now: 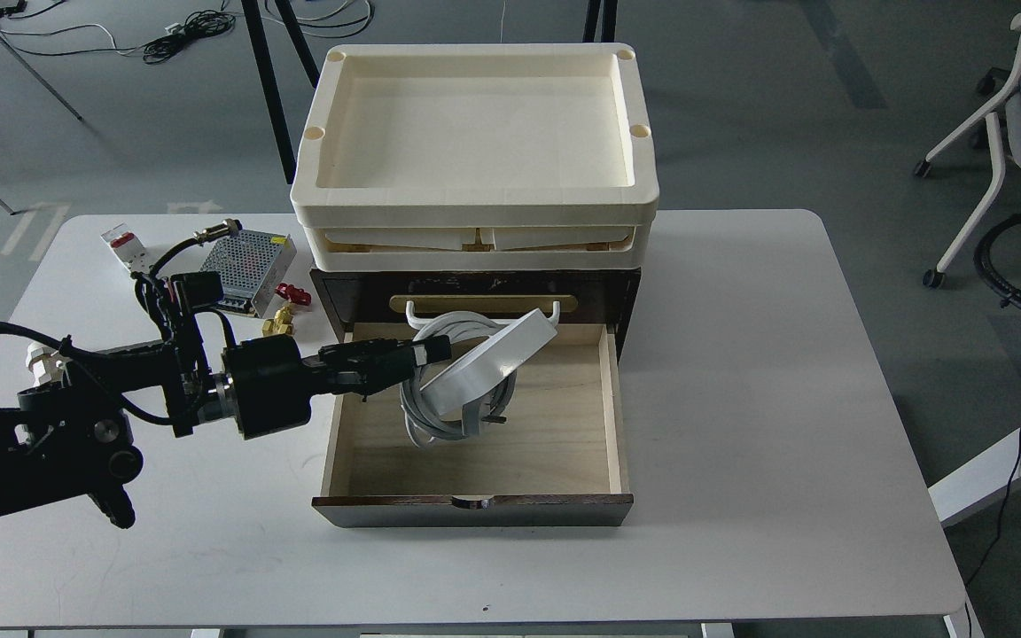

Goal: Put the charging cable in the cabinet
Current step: 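Carry the power strip over the open drawer and lower it inside, then release the power strip into the drawer and withdraw the left hand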

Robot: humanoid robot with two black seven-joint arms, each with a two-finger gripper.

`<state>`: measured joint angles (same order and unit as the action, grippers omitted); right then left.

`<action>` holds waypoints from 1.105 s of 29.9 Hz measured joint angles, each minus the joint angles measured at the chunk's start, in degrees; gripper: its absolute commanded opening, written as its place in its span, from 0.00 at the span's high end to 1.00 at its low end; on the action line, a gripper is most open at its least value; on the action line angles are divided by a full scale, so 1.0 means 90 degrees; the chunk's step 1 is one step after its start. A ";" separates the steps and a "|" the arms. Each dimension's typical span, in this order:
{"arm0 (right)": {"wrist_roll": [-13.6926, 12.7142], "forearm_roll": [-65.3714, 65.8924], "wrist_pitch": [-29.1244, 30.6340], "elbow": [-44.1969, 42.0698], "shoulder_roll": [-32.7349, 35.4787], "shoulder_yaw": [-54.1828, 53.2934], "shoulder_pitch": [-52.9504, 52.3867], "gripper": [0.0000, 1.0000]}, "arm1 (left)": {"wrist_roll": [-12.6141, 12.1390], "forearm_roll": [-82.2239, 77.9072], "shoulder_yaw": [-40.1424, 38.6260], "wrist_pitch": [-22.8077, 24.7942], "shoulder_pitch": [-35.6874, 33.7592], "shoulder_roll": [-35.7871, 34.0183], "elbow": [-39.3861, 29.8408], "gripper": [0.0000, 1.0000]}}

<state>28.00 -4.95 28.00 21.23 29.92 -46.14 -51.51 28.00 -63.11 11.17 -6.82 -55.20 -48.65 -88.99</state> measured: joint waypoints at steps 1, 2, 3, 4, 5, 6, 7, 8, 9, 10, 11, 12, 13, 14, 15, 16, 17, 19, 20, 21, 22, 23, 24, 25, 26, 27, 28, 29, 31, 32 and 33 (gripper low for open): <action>0.0000 -0.0002 0.0000 -0.0002 -0.0001 0.0000 0.0000 0.01 | 0.0000 -0.0003 0.0000 -0.0044 0.0041 0.0031 0.0019 0.89; 0.0000 -0.0004 0.0000 -0.0004 -0.0005 0.0000 0.0000 0.01 | 0.0000 -0.0006 0.0000 -0.0097 0.0081 0.0061 0.0039 0.89; 0.0000 -0.0005 0.0000 -0.0005 -0.0010 0.0000 0.0000 0.01 | 0.0000 -0.0008 0.0000 -0.0151 0.0117 0.0088 0.0064 0.89; 0.0000 -0.0006 0.0000 -0.0005 -0.0011 0.0000 0.0000 0.01 | 0.0000 -0.0010 0.0000 -0.0200 0.0142 0.0115 0.0094 0.89; 0.0000 -0.0006 0.0000 -0.0005 -0.0012 0.0000 0.0000 0.01 | 0.0000 -0.0010 0.0000 -0.0255 0.0173 0.0161 0.0146 0.89; 0.0000 -0.0006 0.0000 -0.0005 -0.0014 0.0000 0.0001 0.01 | 0.0000 -0.0010 0.0005 -0.0291 0.0202 0.0221 0.0222 0.89; 0.0000 -0.0006 0.0000 -0.0005 -0.0015 0.0000 0.0001 0.01 | 0.0000 -0.0010 0.0010 -0.0310 0.0226 0.0273 0.0297 0.89; 0.0000 -0.0005 0.0000 -0.0006 -0.0015 0.0000 0.0001 0.01 | 0.0000 -0.0010 0.0013 -0.0324 0.0261 0.0335 0.0396 0.89; 0.0000 -0.0006 0.0000 -0.0006 -0.0015 0.0000 0.0000 0.01 | 0.0000 -0.0011 0.0013 -0.0331 0.0305 0.0393 0.0497 0.89; 0.0000 -0.0006 0.0000 -0.0006 -0.0015 0.0000 0.0001 0.01 | 0.0000 -0.0016 0.0014 -0.0333 0.0353 0.0455 0.0602 0.89; 0.0000 -0.0005 0.0000 -0.0006 -0.0015 0.0000 0.0000 0.01 | 0.0000 -0.0021 0.0014 -0.0334 0.0390 0.0506 0.0690 0.89; 0.0000 -0.0005 0.0000 -0.0006 -0.0015 0.0000 0.0000 0.01 | 0.0000 -0.0024 0.0014 -0.0337 0.0430 0.0559 0.0785 0.89; 0.0000 -0.0005 0.0000 -0.0006 -0.0014 0.0000 0.0000 0.01 | 0.0000 -0.0026 0.0016 -0.0337 0.0466 0.0605 0.0873 0.89; 0.0000 -0.0005 0.0000 -0.0006 -0.0014 0.0000 0.0000 0.01 | 0.0000 -0.0029 0.0018 -0.0337 0.0495 0.0640 0.0944 0.88; 0.0000 -0.0005 0.0000 -0.0006 -0.0014 0.0000 -0.0001 0.01 | 0.0000 -0.0032 0.0018 -0.0337 0.0529 0.0680 0.1025 0.88; 0.0000 -0.0005 0.0000 -0.0006 -0.0014 0.0000 -0.0002 0.00 | 0.0000 -0.0035 0.0019 -0.0337 0.0559 0.0725 0.1099 0.88; 0.0000 -0.0005 0.0000 -0.0006 -0.0013 0.0000 -0.0004 0.01 | 0.0000 -0.0037 0.0019 -0.0337 0.0581 0.0771 0.1163 0.88; 0.0000 -0.0005 0.0000 -0.0006 -0.0009 0.0000 -0.0006 0.01 | 0.0000 -0.0038 0.0021 -0.0337 0.0609 0.0886 0.1322 0.88; 0.0000 -0.0006 0.0000 -0.0006 -0.0009 0.0000 -0.0006 0.01 | 0.0000 -0.0039 0.0023 -0.0337 0.0616 0.0932 0.1393 0.88; 0.0000 -0.0006 0.0000 -0.0006 -0.0009 0.0000 -0.0006 0.01 | 0.0000 -0.0041 0.0028 -0.0337 0.0620 0.0989 0.1469 0.88; 0.0000 -0.0005 0.0000 -0.0006 -0.0009 0.0000 -0.0006 0.00 | 0.0000 -0.0044 0.0037 -0.0337 0.0625 0.1039 0.1537 0.88; 0.0000 -0.0005 0.0000 -0.0006 -0.0009 0.0000 -0.0006 0.01 | 0.0000 -0.0046 0.0047 -0.0337 0.0629 0.1071 0.1594 0.87; 0.0000 -0.0005 0.0000 -0.0006 -0.0006 0.0000 -0.0006 0.01 | 0.0000 -0.0051 0.0064 -0.0337 0.0637 0.1095 0.1651 0.87; 0.0000 -0.0005 0.0000 -0.0006 -0.0004 0.0000 -0.0006 0.01 | 0.0000 -0.0057 0.0079 -0.0337 0.0653 0.1110 0.1695 0.87; 0.0000 -0.0005 0.0000 -0.0006 -0.0004 0.0000 -0.0006 0.01 | 0.0000 -0.0064 0.0088 -0.0337 0.0674 0.1118 0.1727 0.87; 0.0000 -0.0005 0.0000 -0.0006 -0.0004 0.0000 -0.0006 0.01 | 0.0000 -0.0076 0.0093 -0.0337 0.0699 0.1122 0.1760 0.87; 0.0000 -0.0005 0.0000 -0.0006 -0.0004 0.0000 -0.0006 0.01 | 0.0000 -0.0085 0.0096 -0.0337 0.0715 0.1123 0.1796 0.87; 0.0000 -0.0005 0.0000 -0.0006 -0.0004 0.0000 -0.0006 0.01 | 0.0000 -0.0091 0.0096 -0.0337 0.0723 0.1122 0.1831 0.87; 0.0000 -0.0005 0.0000 -0.0006 -0.0004 0.0000 0.0003 0.01 | 0.0000 -0.0105 0.0096 -0.0337 0.0730 0.1098 0.1864 0.87; 0.0000 -0.0005 0.0000 -0.0006 -0.0004 0.0000 0.0019 0.01 | 0.0000 -0.0110 0.0096 -0.0337 0.0730 0.1073 0.1873 0.87; 0.0000 -0.0005 0.0000 -0.0006 -0.0004 0.0000 0.0038 0.01 | 0.0000 -0.0112 0.0095 -0.0337 0.0730 0.1053 0.1877 0.87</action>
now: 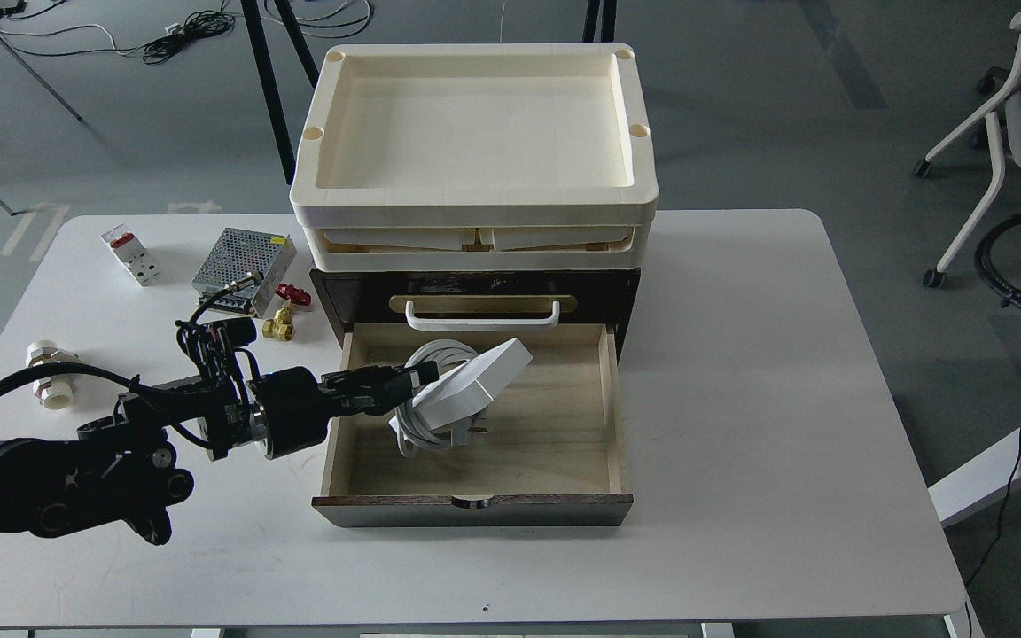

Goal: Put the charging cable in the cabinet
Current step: 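Release the power strip into the drawer and withdraw the left hand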

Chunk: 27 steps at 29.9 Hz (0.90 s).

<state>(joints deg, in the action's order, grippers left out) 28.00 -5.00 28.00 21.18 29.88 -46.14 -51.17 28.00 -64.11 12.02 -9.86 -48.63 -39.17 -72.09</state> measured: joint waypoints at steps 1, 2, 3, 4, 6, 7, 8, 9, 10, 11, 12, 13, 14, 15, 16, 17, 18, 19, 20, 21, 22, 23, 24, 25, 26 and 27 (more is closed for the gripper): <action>0.0000 0.0000 0.0000 0.0000 0.0000 0.0000 0.0014 0.01 | 0.0000 -0.0002 -0.0001 0.0000 0.0000 -0.0015 0.0002 0.87; 0.0000 0.0000 0.0000 0.0000 0.0000 0.0000 0.0023 0.01 | 0.0000 -0.0004 -0.0003 0.0000 0.0000 -0.0025 0.0003 0.87; 0.0000 0.0000 0.0000 0.0000 -0.0002 0.0000 0.0026 0.01 | 0.0000 -0.0004 -0.0005 0.0000 0.0000 -0.0031 0.0006 0.87; 0.0000 0.0000 0.0000 0.0000 -0.0005 0.0000 0.0027 0.01 | 0.0000 -0.0004 -0.0007 0.0000 0.0000 -0.0041 0.0012 0.87; 0.0000 0.0000 0.0000 0.0000 -0.0006 0.0000 0.0030 0.01 | 0.0000 -0.0005 -0.0008 0.0000 0.0000 -0.0066 0.0020 0.87; 0.0000 0.0000 0.0000 0.0000 -0.0006 0.0000 0.0030 0.01 | 0.0000 -0.0005 -0.0008 0.0000 0.0000 -0.0077 0.0023 0.87; 0.0000 0.0000 0.0000 0.0000 -0.0006 0.0000 0.0030 0.01 | 0.0000 -0.0005 -0.0008 0.0000 0.0000 -0.0094 0.0026 0.87; 0.0000 0.0000 0.0000 0.0000 -0.0006 0.0000 0.0030 0.01 | 0.0000 -0.0005 -0.0008 0.0000 0.0000 -0.0114 0.0029 0.87; 0.0000 0.0000 0.0000 0.0000 -0.0006 0.0000 0.0029 0.01 | 0.0000 -0.0005 -0.0008 0.0000 0.0000 -0.0127 0.0032 0.87; 0.0000 0.0000 0.0000 0.0000 -0.0006 0.0000 0.0029 0.01 | 0.0000 -0.0005 -0.0008 0.0000 0.0004 -0.0133 0.0032 0.86; 0.0000 0.0000 0.0000 0.0000 -0.0006 0.0000 0.0029 0.00 | 0.0000 -0.0005 -0.0008 0.0000 0.0009 -0.0135 0.0032 0.84; 0.0000 0.0000 0.0000 0.0000 -0.0006 0.0000 0.0028 0.01 | 0.0000 -0.0007 -0.0008 0.0000 0.0011 -0.0138 0.0032 0.82; 0.0000 0.0000 0.0000 0.0000 -0.0005 0.0000 0.0028 0.01 | 0.0000 -0.0010 -0.0008 -0.0002 0.0014 -0.0143 0.0032 0.80; 0.0000 -0.0001 0.0000 0.0000 -0.0004 0.0000 0.0028 0.01 | 0.0000 -0.0012 -0.0008 -0.0005 0.0018 -0.0147 0.0032 0.77; 0.0000 -0.0001 0.0000 0.0000 -0.0004 0.0000 0.0028 0.01 | 0.0000 -0.0013 -0.0008 -0.0005 0.0020 -0.0148 0.0032 0.75; 0.0000 -0.0001 0.0000 0.0000 -0.0004 -0.0001 0.0028 0.00 | 0.0000 -0.0016 -0.0007 -0.0008 0.0024 -0.0148 0.0032 0.73; 0.0000 -0.0001 0.0000 0.0000 -0.0003 -0.0003 0.0028 0.01 | 0.0000 -0.0021 -0.0005 -0.0010 0.0037 -0.0148 0.0032 0.72; 0.0000 -0.0001 0.0000 0.0000 0.0000 -0.0006 0.0029 0.00 | 0.0000 -0.0024 -0.0001 -0.0010 0.0057 -0.0148 0.0032 0.71; 0.0000 -0.0001 0.0000 0.0000 0.0000 -0.0007 0.0029 0.01 | 0.0000 -0.0024 0.0001 -0.0010 0.0080 -0.0148 0.0032 0.70; 0.0000 -0.0001 0.0000 0.0000 0.0000 -0.0008 0.0029 0.00 | 0.0000 -0.0023 0.0001 -0.0010 0.0100 -0.0148 0.0031 0.69; 0.0000 -0.0001 0.0000 0.0000 0.0001 -0.0009 0.0029 0.01 | 0.0000 -0.0024 0.0001 -0.0010 0.0112 -0.0146 0.0031 0.69; 0.0000 -0.0001 0.0000 0.0000 0.0000 -0.0010 0.0029 0.01 | 0.0000 -0.0024 0.0001 -0.0010 0.0123 -0.0140 0.0031 0.69; 0.0000 -0.0002 0.0000 0.0000 0.0001 -0.0010 0.0029 0.01 | 0.0000 -0.0036 0.0001 -0.0010 0.0131 -0.0133 0.0031 0.69; 0.0000 -0.0002 0.0000 0.0000 0.0002 -0.0010 0.0029 0.01 | 0.0000 -0.0056 0.0001 -0.0011 0.0140 -0.0128 0.0031 0.69; 0.0000 -0.0001 0.0000 0.0000 0.0005 -0.0010 0.0029 0.01 | 0.0000 -0.0079 0.0001 -0.0010 0.0155 -0.0125 0.0031 0.69; 0.0000 -0.0002 0.0000 0.0000 0.0010 -0.0010 0.0029 0.00 | 0.0000 -0.0103 0.0001 -0.0011 0.0179 -0.0120 0.0031 0.69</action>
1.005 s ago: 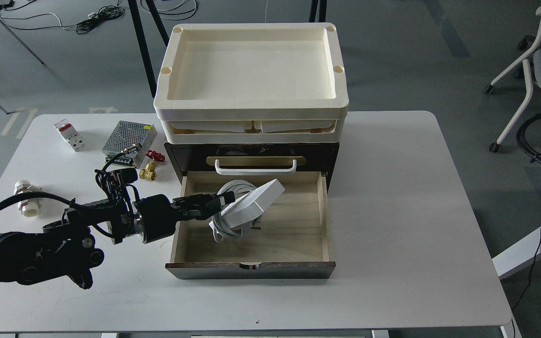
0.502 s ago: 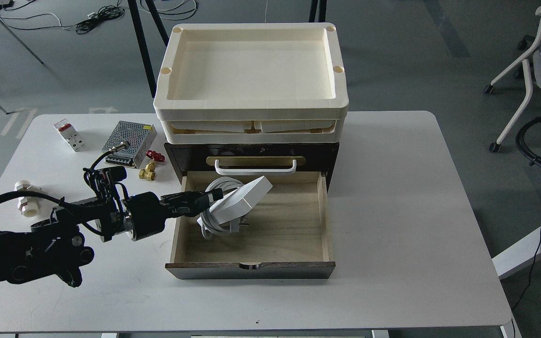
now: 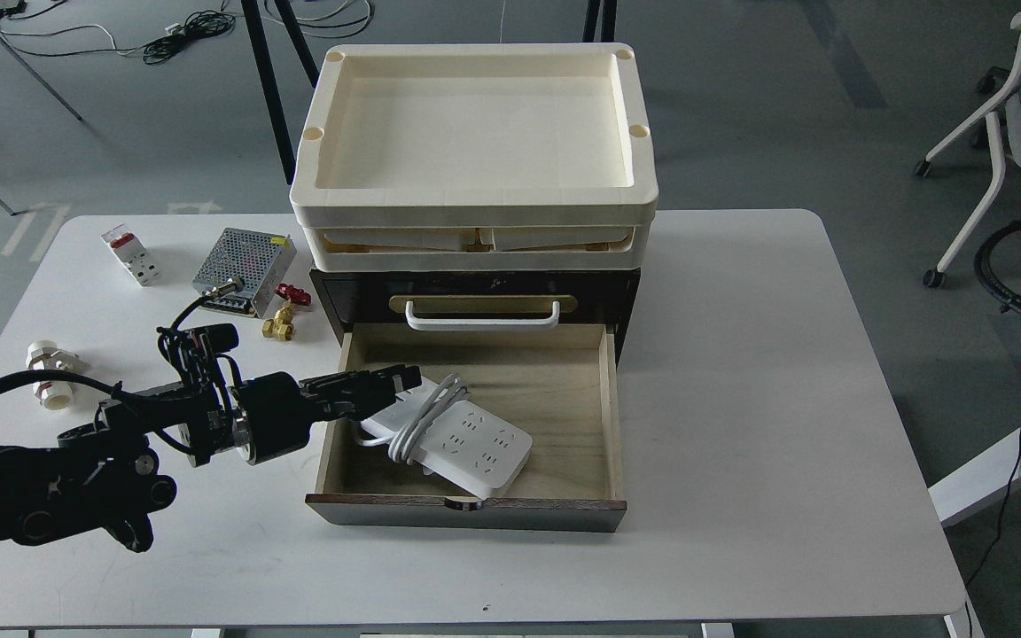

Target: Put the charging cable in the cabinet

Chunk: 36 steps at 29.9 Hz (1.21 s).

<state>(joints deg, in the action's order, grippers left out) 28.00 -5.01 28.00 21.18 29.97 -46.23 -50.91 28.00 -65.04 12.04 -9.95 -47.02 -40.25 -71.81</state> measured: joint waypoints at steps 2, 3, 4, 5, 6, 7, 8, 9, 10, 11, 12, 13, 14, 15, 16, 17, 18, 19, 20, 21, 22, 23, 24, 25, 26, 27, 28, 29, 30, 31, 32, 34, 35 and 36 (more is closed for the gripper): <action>0.0000 0.0000 0.0000 0.0000 0.0008 0.0000 0.0006 0.01 | 0.0000 -0.0026 0.0000 0.0000 0.0030 0.0006 0.0000 0.69; 0.0000 0.0000 0.0000 0.0000 0.0009 0.0000 0.0009 0.01 | 0.0000 -0.0033 0.0000 0.0001 0.0038 0.0008 0.0000 0.69; 0.0000 0.0000 0.0000 0.0000 0.0009 0.0000 0.0010 0.00 | 0.0000 -0.0036 0.0000 0.0001 0.0042 0.0008 0.0000 0.68; 0.0000 0.0000 0.0000 0.0000 0.0009 0.0000 0.0013 0.00 | 0.0000 -0.0038 0.0000 0.0001 0.0043 0.0008 0.0000 0.67; 0.0000 0.0000 0.0000 0.0000 0.0009 0.0000 0.0017 0.01 | 0.0000 -0.0039 -0.0009 0.0001 0.0043 0.0000 -0.0012 0.64; 0.0000 0.0000 0.0000 0.0000 0.0009 0.0000 0.0019 0.01 | 0.0000 -0.0038 -0.0035 0.0004 0.0043 -0.0018 -0.0040 0.58; 0.0000 0.0000 0.0000 0.0000 0.0009 0.0000 0.0019 0.01 | 0.0000 -0.0020 -0.0066 0.0009 0.0041 -0.0036 -0.0064 0.54; 0.0000 0.0000 0.0000 0.0000 0.0010 -0.0001 0.0019 0.01 | 0.0000 0.0027 -0.0112 0.0015 0.0039 -0.0074 -0.0086 0.53; 0.0000 0.0000 0.0000 0.0000 0.0010 -0.0004 0.0019 0.01 | 0.0000 0.0097 -0.0186 0.0021 0.0037 -0.0140 -0.0097 0.52; 0.0000 -0.0001 0.0000 0.0000 0.0010 -0.0007 0.0019 0.01 | 0.0000 0.0171 -0.0268 0.0026 0.0033 -0.0208 -0.0103 0.51; 0.0000 0.0000 0.0000 0.0000 0.0010 -0.0010 0.0019 0.01 | 0.0000 0.0266 -0.0370 0.0036 0.0031 -0.0298 -0.0121 0.50; 0.0000 0.0000 0.0000 0.0000 0.0011 -0.0014 0.0019 0.01 | 0.0000 0.0343 -0.0452 0.0046 0.0033 -0.0392 -0.0151 0.50; 0.0000 0.0000 0.0000 0.0000 0.0014 -0.0016 0.0019 0.01 | 0.0000 0.0394 -0.0509 0.0050 0.0045 -0.0498 -0.0182 0.50; 0.0000 0.0000 0.0000 0.0000 0.0016 -0.0017 0.0017 0.00 | 0.0000 0.0418 -0.0539 0.0052 0.0062 -0.0605 -0.0211 0.50; 0.0000 -0.0001 0.0000 0.0000 0.0019 -0.0019 0.0017 0.00 | 0.0000 0.0433 -0.0562 0.0053 0.0082 -0.0751 -0.0238 0.50; 0.0000 -0.0001 0.0000 0.0000 0.0022 -0.0020 0.0016 0.01 | 0.0000 0.0448 -0.0583 0.0054 0.0094 -0.0922 -0.0279 0.50; 0.0000 -0.0001 0.0000 0.0000 0.0024 -0.0020 0.0015 0.00 | 0.0000 0.0459 -0.0615 0.0058 0.0101 -0.1086 -0.0335 0.50; 0.0000 -0.0001 0.0000 0.0000 0.0028 -0.0021 0.0016 0.00 | 0.0000 0.0471 -0.0679 0.0061 0.0106 -0.1282 -0.0416 0.49; 0.0000 0.0000 0.0000 0.0000 0.0031 -0.0025 0.0015 0.00 | 0.0000 0.0478 -0.0754 0.0067 0.0112 -0.1461 -0.0506 0.49; 0.0000 0.0000 0.0000 0.0000 0.0031 -0.0027 0.0016 0.01 | 0.0000 0.0483 -0.0847 0.0076 0.0118 -0.1688 -0.0620 0.49; 0.0000 -0.0001 0.0000 0.0001 0.0032 -0.0028 0.0015 0.01 | 0.0000 0.0488 -0.0930 0.0092 0.0121 -0.1920 -0.0731 0.49; 0.0000 -0.0001 0.0000 0.0003 0.0032 -0.0031 0.0016 0.01 | 0.0000 0.0490 -0.0993 0.0124 0.0123 -0.2135 -0.0817 0.49; 0.0000 -0.0001 0.0000 0.0006 0.0032 -0.0034 0.0016 0.01 | 0.0000 0.0506 -0.1048 0.0165 0.0126 -0.2298 -0.0860 0.49; 0.0000 -0.0001 0.0000 0.0007 0.0032 -0.0039 0.0015 0.01 | 0.0000 0.0588 -0.1148 0.0221 0.0127 -0.2447 -0.0883 0.48; 0.0000 -0.0001 0.0000 0.0008 0.0031 -0.0043 0.0013 0.01 | 0.0000 0.0765 -0.1287 0.0286 0.0128 -0.2548 -0.0882 0.48; 0.0000 -0.0001 0.0000 0.0009 0.0030 -0.0045 -0.0007 0.01 | 0.0000 0.0997 -0.1433 0.0367 0.0127 -0.2603 -0.0853 0.46; 0.0000 -0.0001 0.0000 0.0009 0.0027 -0.0050 -0.0031 0.01 | 0.0000 0.1319 -0.1621 0.0501 0.0127 -0.2644 -0.0785 0.45; 0.0000 -0.0001 0.0000 0.0010 0.0025 -0.0054 -0.0059 0.01 | 0.0000 0.1663 -0.1825 0.0703 0.0127 -0.2669 -0.0687 0.45; 0.0000 -0.0001 0.0000 0.0010 0.0025 -0.0055 -0.0090 0.01 | 0.0000 0.1963 -0.2025 0.0939 0.0127 -0.2679 -0.0582 0.44; 0.0000 -0.0001 0.0000 0.0008 0.0025 -0.0053 -0.0127 0.01 | 0.0000 0.2273 -0.2297 0.1288 0.0124 -0.2681 -0.0440 0.43; 0.0000 -0.0001 0.0000 0.0001 0.0025 -0.0044 -0.0186 0.01 | 0.0000 0.2523 -0.2596 0.1683 0.0116 -0.2680 -0.0298 0.43; 0.0000 0.0003 0.0000 -0.0012 0.0025 -0.0024 -0.0308 0.01 | 0.0000 0.2846 -0.3240 0.2439 0.0112 -0.2637 -0.0013 0.43; 0.0000 0.0006 0.0000 -0.0015 0.0026 -0.0019 -0.0370 0.01 | 0.0000 0.2973 -0.3615 0.2804 0.0110 -0.2593 0.0138 0.43; 0.0000 0.0007 0.0000 -0.0017 0.0025 -0.0012 -0.0429 0.00 | 0.0000 0.3097 -0.3995 0.3126 0.0107 -0.2517 0.0283 0.43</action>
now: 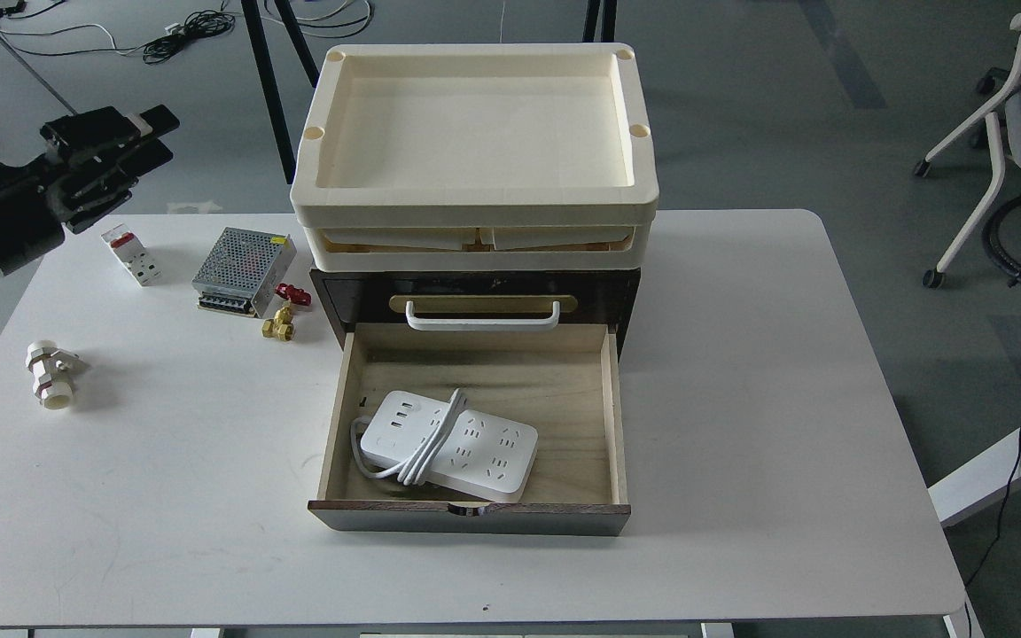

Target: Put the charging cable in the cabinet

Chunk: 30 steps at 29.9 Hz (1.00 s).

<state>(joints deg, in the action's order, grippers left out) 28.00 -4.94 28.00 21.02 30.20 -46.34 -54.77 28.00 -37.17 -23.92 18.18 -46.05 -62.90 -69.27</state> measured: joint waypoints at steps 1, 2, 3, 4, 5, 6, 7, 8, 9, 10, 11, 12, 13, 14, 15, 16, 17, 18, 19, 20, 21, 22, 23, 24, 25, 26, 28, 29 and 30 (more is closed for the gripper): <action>0.0000 0.0001 0.0000 -0.0001 -0.0010 0.0005 -0.0057 0.01 | 0.0000 0.0109 -0.0317 0.0228 -0.0002 0.0091 0.0129 0.43; 0.0000 0.0002 0.0000 -0.0002 -0.0024 0.0010 -0.0105 0.01 | 0.0000 0.0245 -0.0655 0.0439 -0.0017 0.0209 0.0288 0.43; 0.0000 0.0002 0.0000 -0.0003 -0.0039 0.0017 -0.0167 0.01 | 0.0000 0.0407 -0.0969 0.0596 -0.0044 0.0340 0.0464 0.43; 0.0000 0.0003 0.0000 -0.0003 -0.0052 0.0027 -0.0232 0.01 | 0.0000 0.0567 -0.1213 0.0694 -0.0074 0.0451 0.0641 0.43; 0.0000 0.0004 -0.0009 -0.0004 -0.0064 0.0038 -0.0311 0.00 | 0.0000 0.0790 -0.1443 0.0775 -0.0124 0.0577 0.0852 0.43; 0.0000 0.0009 -0.0034 -0.0012 -0.0078 0.0047 -0.0388 0.01 | 0.0000 0.1033 -0.1596 0.0823 -0.0207 0.0708 0.1061 0.43; -0.0004 0.0021 -0.0057 -0.0034 -0.0098 0.0054 -0.0468 0.01 | 0.0000 0.1255 -0.1677 0.0847 -0.0311 0.0838 0.1242 0.42; -0.0056 0.0035 -0.0071 -0.0085 -0.0132 0.0059 -0.0542 0.00 | 0.0000 0.1528 -0.1726 0.0862 -0.0469 0.1030 0.1472 0.40; -0.0162 0.0056 -0.0076 -0.0172 -0.0192 0.0070 -0.0638 0.00 | 0.0000 0.1785 -0.1764 0.0876 -0.0647 0.1250 0.1720 0.38; -0.0281 0.0071 -0.0077 -0.0290 -0.0281 0.0100 -0.0742 0.00 | 0.0000 0.1986 -0.1795 0.0890 -0.0798 0.1466 0.1951 0.36; -0.0358 0.0083 -0.0069 -0.0393 -0.0365 0.0144 -0.0827 0.00 | 0.0000 0.2191 -0.1830 0.0907 -0.0957 0.1720 0.2208 0.32; -0.0409 0.0088 -0.0055 -0.0495 -0.0464 0.0210 -0.0908 0.00 | 0.0000 0.2367 -0.1854 0.0939 -0.1091 0.1970 0.2452 0.29; -0.0420 0.0091 -0.0037 -0.0553 -0.0539 0.0291 -0.0959 0.00 | 0.0000 0.2495 -0.1867 0.0983 -0.1189 0.2182 0.2641 0.26; -0.0415 0.0092 -0.0020 -0.0580 -0.0602 0.0400 -0.0999 0.00 | 0.0000 0.2607 -0.1876 0.1032 -0.1274 0.2391 0.2829 0.24; -0.0377 0.0092 -0.0011 -0.0583 -0.0642 0.0517 -0.1013 0.00 | 0.0000 0.2680 -0.1876 0.1059 -0.1320 0.2558 0.2995 0.18; -0.0315 0.0092 -0.0005 -0.0572 -0.0667 0.0634 -0.1013 0.00 | 0.0000 0.2721 -0.1877 0.1072 -0.1337 0.2671 0.3123 0.12; -0.0236 0.0092 -0.0003 -0.0544 -0.0677 0.0735 -0.1007 0.00 | 0.0000 0.2745 -0.1875 0.1080 -0.1345 0.2792 0.3263 0.11; -0.0144 0.0092 -0.0001 -0.0504 -0.0683 0.0830 -0.0985 0.00 | 0.0000 0.2757 -0.1857 0.1086 -0.1344 0.2911 0.3386 0.10; -0.0080 0.0092 0.0000 -0.0472 -0.0687 0.0898 -0.0943 0.00 | 0.0000 0.2761 -0.1834 0.1089 -0.1342 0.3012 0.3489 0.08; -0.0040 0.0092 0.0001 -0.0449 -0.0688 0.0935 -0.0867 0.00 | 0.0000 0.2763 -0.1812 0.1092 -0.1313 0.3133 0.3612 0.06; -0.0022 0.0092 0.0001 -0.0444 -0.0688 0.0950 -0.0783 0.00 | 0.0000 0.2762 -0.1795 0.1092 -0.1263 0.3252 0.3742 0.06; -0.0011 0.0092 0.0001 -0.0443 -0.0687 0.0956 -0.0690 0.00 | 0.0000 0.2764 -0.1787 0.1092 -0.1187 0.3371 0.3887 0.06; -0.0008 0.0092 0.0001 -0.0442 -0.0679 0.0956 -0.0622 0.00 | 0.0000 0.2765 -0.1786 0.1092 -0.1092 0.3479 0.4011 0.05; -0.0005 0.0090 0.0001 -0.0442 -0.0657 0.0955 -0.0563 0.00 | 0.0000 0.2764 -0.1784 0.1091 -0.0970 0.3588 0.4118 0.05; -0.0002 0.0090 0.0001 -0.0442 -0.0637 0.0955 -0.0523 0.00 | 0.0000 0.2764 -0.1785 0.1092 -0.0860 0.3675 0.4187 0.05; 0.0001 0.0089 0.0001 -0.0442 -0.0626 0.0957 -0.0494 0.00 | 0.0000 0.2764 -0.1785 0.1092 -0.0782 0.3731 0.4225 0.05; 0.0002 0.0089 0.0001 -0.0442 -0.0628 0.0979 -0.0449 0.00 | 0.0000 0.2764 -0.1787 0.1092 -0.0662 0.3812 0.4266 0.05; 0.0002 0.0089 0.0001 -0.0441 -0.0650 0.0988 -0.0432 0.00 | 0.0000 0.2765 -0.1786 0.1092 -0.0638 0.3831 0.4272 0.05; 0.0002 0.0090 0.0001 -0.0434 -0.0664 0.0988 -0.0423 0.00 | 0.0000 0.2764 -0.1780 0.1092 -0.0619 0.3853 0.4275 0.04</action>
<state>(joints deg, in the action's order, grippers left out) 28.02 -4.14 28.01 17.12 24.22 -37.45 -58.57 28.00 -12.30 -39.93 28.00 -51.62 -28.23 -30.79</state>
